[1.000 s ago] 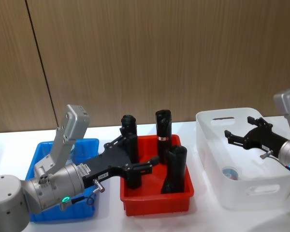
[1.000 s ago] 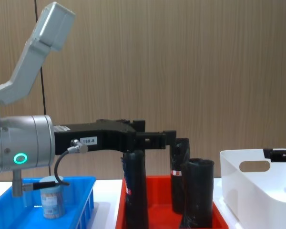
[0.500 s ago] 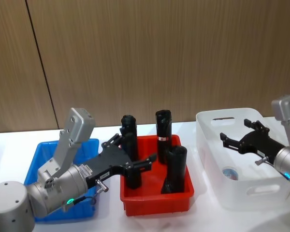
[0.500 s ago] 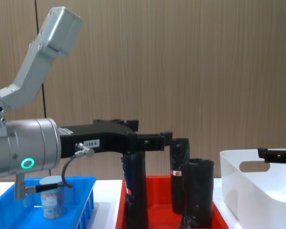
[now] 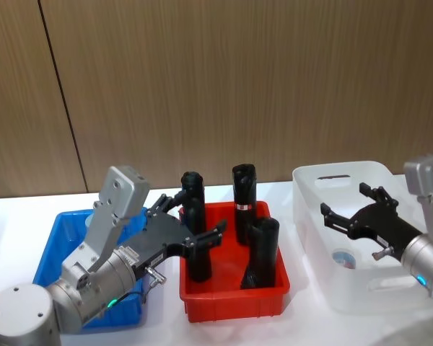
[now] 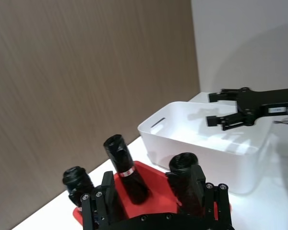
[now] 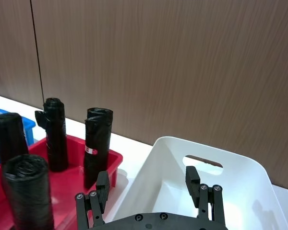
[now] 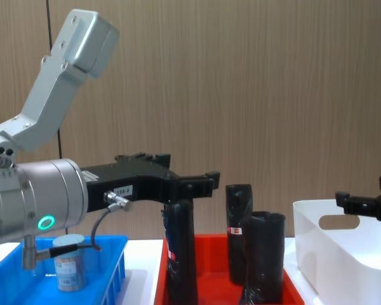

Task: Pick the cotton swabs from the blue box and place them into the white box.

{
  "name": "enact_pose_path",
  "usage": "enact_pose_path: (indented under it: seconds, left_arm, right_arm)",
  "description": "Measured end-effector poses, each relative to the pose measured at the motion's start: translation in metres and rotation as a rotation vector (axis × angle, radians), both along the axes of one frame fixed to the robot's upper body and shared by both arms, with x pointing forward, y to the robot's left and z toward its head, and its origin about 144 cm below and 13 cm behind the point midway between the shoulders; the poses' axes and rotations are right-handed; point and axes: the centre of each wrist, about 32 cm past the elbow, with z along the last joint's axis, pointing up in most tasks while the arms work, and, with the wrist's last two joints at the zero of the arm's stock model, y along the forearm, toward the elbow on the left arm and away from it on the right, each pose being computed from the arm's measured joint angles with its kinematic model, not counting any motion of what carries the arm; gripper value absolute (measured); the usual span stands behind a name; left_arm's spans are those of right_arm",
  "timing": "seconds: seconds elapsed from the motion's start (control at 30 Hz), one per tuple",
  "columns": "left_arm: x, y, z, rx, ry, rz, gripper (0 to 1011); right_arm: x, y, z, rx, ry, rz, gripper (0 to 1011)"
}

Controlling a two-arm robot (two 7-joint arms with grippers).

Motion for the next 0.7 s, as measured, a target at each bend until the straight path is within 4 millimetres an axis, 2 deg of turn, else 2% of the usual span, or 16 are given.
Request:
enact_pose_path:
  seconds: [0.7]
  left_arm:
    - [-0.022, -0.019, -0.005, 0.016, -0.099, 0.194, 1004]
  right_arm:
    - [-0.057, 0.034, 0.008, 0.083, -0.059, -0.042, 1002]
